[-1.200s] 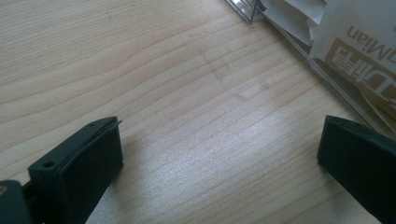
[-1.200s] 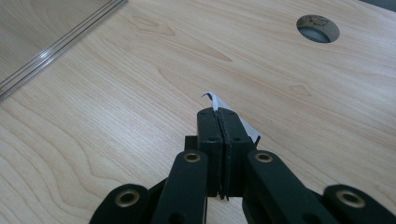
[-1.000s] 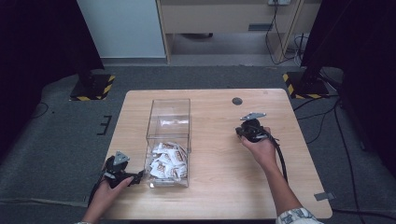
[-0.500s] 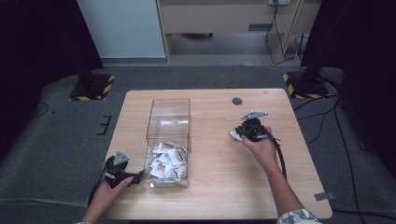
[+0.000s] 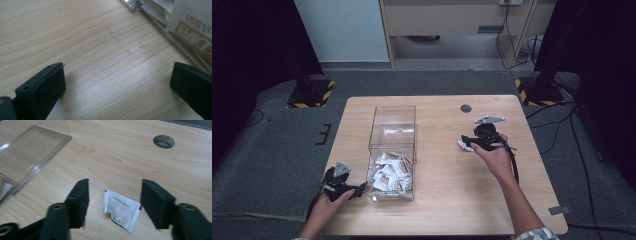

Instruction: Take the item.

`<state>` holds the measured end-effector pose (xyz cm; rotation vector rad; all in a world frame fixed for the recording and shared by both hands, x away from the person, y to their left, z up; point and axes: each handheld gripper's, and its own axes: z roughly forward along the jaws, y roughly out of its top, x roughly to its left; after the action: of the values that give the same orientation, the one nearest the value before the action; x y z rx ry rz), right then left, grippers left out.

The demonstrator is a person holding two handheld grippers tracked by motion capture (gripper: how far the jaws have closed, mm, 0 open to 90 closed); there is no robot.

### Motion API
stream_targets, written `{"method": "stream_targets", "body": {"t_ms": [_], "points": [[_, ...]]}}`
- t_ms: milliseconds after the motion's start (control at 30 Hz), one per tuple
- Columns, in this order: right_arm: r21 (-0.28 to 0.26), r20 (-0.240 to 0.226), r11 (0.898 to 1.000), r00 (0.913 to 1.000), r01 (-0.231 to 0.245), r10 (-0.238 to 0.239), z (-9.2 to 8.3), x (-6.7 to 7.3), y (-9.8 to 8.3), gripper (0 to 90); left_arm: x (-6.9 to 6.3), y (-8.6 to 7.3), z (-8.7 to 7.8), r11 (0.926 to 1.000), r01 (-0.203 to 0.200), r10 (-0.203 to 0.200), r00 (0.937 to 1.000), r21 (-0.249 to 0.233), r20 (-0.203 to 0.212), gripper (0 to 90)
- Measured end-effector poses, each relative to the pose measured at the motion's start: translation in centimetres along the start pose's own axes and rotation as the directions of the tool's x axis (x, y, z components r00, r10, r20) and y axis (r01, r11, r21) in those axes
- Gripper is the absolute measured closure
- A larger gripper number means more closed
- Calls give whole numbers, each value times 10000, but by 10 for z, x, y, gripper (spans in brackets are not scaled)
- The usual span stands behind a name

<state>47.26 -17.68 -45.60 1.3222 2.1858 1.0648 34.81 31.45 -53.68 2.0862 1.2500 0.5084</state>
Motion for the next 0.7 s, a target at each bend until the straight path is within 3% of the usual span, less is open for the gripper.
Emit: {"method": "stream_targets", "body": {"t_ms": [33, 133, 300, 700], "points": [[0, 0, 10000, 10000, 0, 0, 0, 0, 0, 327, 0, 0, 0, 10000, 1, -1, 10000, 0, 0, 0], [-183, 87, 9997, 9998, -184, 186, -8, 2, 4, 205, 0, 0, 0, 10000, 1, -1, 10000, 1, 1, 0], [-202, 88, 9998, 10000, -44, 46, -18, 5, 4, 124, 0, 0, 0, 10000, -1, 1, 10000, 1, 1, 0], [-389, 93, 9990, 9997, 241, -238, -44, 9, -24, 90, 0, 0, 0, 10000, 0, 0, 10000, 2, 1, 0]]}}
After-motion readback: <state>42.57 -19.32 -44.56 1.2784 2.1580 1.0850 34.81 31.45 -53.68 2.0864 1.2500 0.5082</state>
